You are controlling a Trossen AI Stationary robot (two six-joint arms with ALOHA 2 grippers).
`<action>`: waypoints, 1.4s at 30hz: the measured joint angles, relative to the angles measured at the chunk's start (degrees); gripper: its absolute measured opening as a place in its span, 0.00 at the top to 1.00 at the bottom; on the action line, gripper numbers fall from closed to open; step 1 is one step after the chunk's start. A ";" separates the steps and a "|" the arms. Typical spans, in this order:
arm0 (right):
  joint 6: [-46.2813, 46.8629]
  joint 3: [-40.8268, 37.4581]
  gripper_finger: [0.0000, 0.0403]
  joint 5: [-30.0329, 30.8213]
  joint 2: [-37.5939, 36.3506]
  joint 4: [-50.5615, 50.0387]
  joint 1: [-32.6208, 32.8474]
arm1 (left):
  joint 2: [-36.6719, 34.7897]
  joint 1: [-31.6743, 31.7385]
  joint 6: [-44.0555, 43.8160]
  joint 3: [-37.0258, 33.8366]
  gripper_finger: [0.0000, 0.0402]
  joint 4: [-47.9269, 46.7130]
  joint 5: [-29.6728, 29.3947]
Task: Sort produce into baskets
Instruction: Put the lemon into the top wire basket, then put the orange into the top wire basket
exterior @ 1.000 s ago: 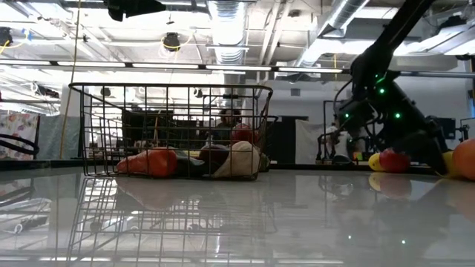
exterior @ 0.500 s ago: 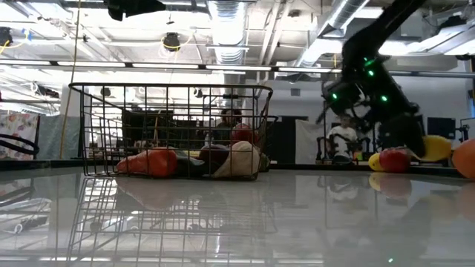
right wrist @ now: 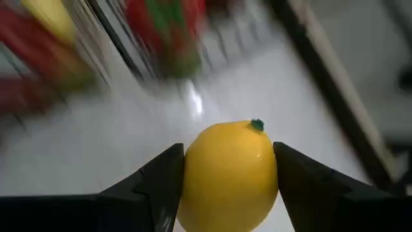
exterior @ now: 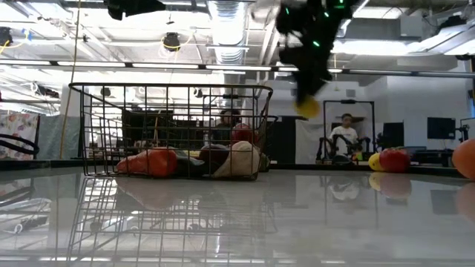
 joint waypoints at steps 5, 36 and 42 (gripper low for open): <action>-6.68 0.77 0.38 0.02 0.75 18.09 2.24 | 0.00 0.01 -0.04 0.00 0.31 0.00 0.00; 6.53 -8.82 0.21 -5.79 -3.82 -25.91 2.01 | -1.84 0.03 -2.82 0.04 0.31 -2.45 0.54; 12.84 -20.67 0.21 -5.78 -3.62 -35.76 1.89 | -1.82 0.03 -3.79 0.04 0.31 -1.51 3.05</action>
